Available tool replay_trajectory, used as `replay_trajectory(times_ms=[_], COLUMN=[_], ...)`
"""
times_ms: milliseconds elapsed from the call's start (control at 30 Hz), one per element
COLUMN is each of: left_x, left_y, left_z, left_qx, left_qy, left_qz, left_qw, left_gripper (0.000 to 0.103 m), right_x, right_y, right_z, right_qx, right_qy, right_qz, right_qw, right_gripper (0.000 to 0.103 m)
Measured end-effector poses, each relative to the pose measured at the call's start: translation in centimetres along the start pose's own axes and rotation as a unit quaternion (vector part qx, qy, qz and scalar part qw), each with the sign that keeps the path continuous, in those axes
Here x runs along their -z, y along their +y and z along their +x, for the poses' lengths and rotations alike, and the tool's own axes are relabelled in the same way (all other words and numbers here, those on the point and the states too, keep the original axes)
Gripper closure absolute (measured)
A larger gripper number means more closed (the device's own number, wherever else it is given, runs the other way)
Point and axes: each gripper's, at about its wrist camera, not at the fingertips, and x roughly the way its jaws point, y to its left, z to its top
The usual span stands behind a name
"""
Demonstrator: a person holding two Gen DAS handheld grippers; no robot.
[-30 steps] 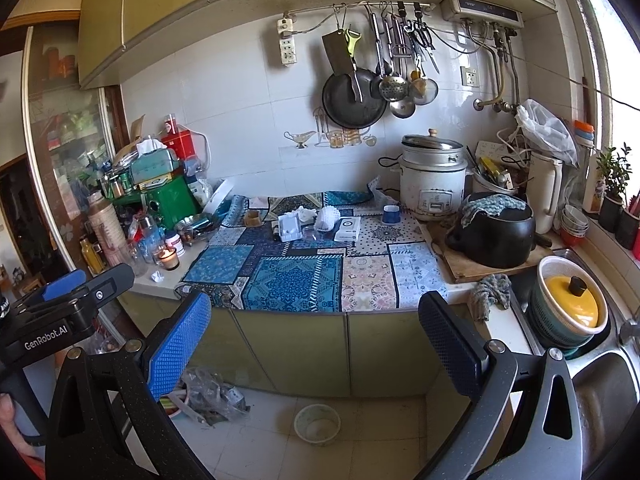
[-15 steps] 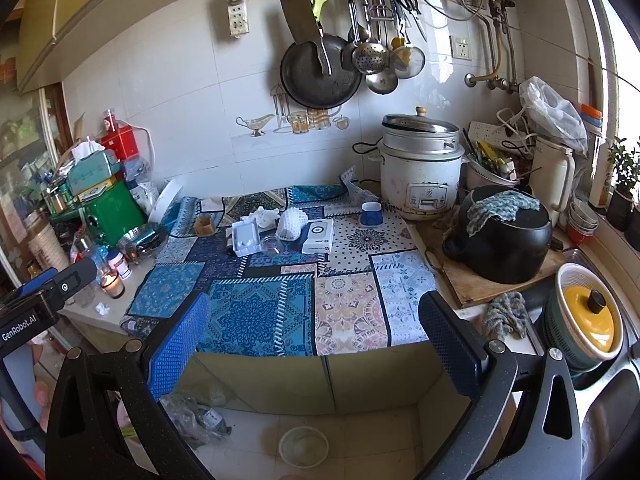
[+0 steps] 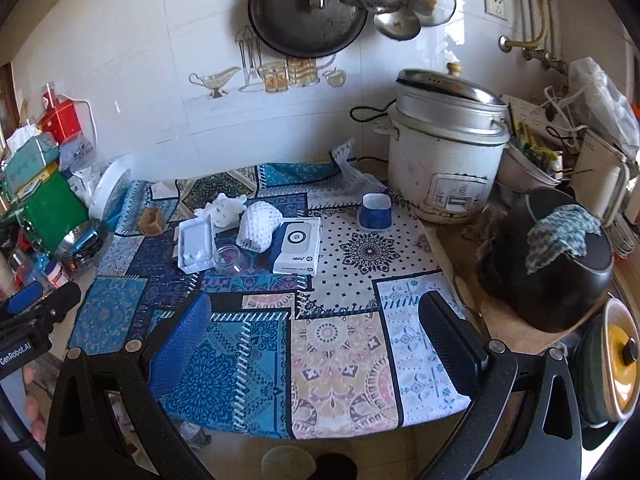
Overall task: Collect trash
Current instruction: 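Grasp the white foam net with the left tool while the right tool grasps the HP box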
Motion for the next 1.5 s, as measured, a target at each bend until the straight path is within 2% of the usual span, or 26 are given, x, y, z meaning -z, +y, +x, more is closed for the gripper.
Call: replay_trajectory(times_ms=[133,200,467,633,867,933,1100,1367,1500], left_x=[-0.7,-1.4,-4.2,-5.0,-6.4,-7.0,-8.6,-10.5,-10.6], left_y=[-0.6,-0.9,-2.1,-3.0,-4.0,-4.4,-6.1,-9.7,-11.1], left_z=[5.1,7.3,14.3,17.3,20.6,21.6,24.5,30.5,33.9], left_qx=[-0.059,-0.075,-0.087,-0.070,-0.052,-0.039,0.007,0.080,0.091], left_qy=[0.025,0.030,0.063,0.080,0.105,0.116,0.138,0.189,0.220], left_qz=[-0.017,-0.025,-0.041,-0.043,-0.029,-0.025,-0.016,-0.012,-0.021], left_qw=[0.9978,0.9964,0.9933,0.9934,0.9927,0.9922,0.9903,0.9787,0.9709], left_gripper=[0.004,0.004,0.004,0.004,0.004,0.004,0.004,0.004,0.004], right_x=[-2.0,-3.0,-6.0,-6.4,-6.8,-6.7,-7.2,-8.1,-8.3], right_y=[-0.7,-0.9,-0.9,0.1,0.5,0.1,-1.8,-5.9,-7.5], right_z=[7.3,10.9,24.1,29.0,31.8,32.4,32.5,31.0,30.2], right_qx=[-0.036,-0.046,-0.073,-0.080,-0.070,-0.077,-0.090,-0.100,-0.102], right_qy=[0.061,0.089,0.190,0.232,0.252,0.262,0.264,0.258,0.253], right_qz=[-0.005,-0.013,-0.035,-0.040,-0.065,-0.066,-0.049,-0.017,-0.005], right_qw=[0.998,0.995,0.979,0.969,0.963,0.960,0.959,0.961,0.962], right_gripper=[0.000,0.000,0.001,0.002,0.007,0.018,0.020,0.024,0.024])
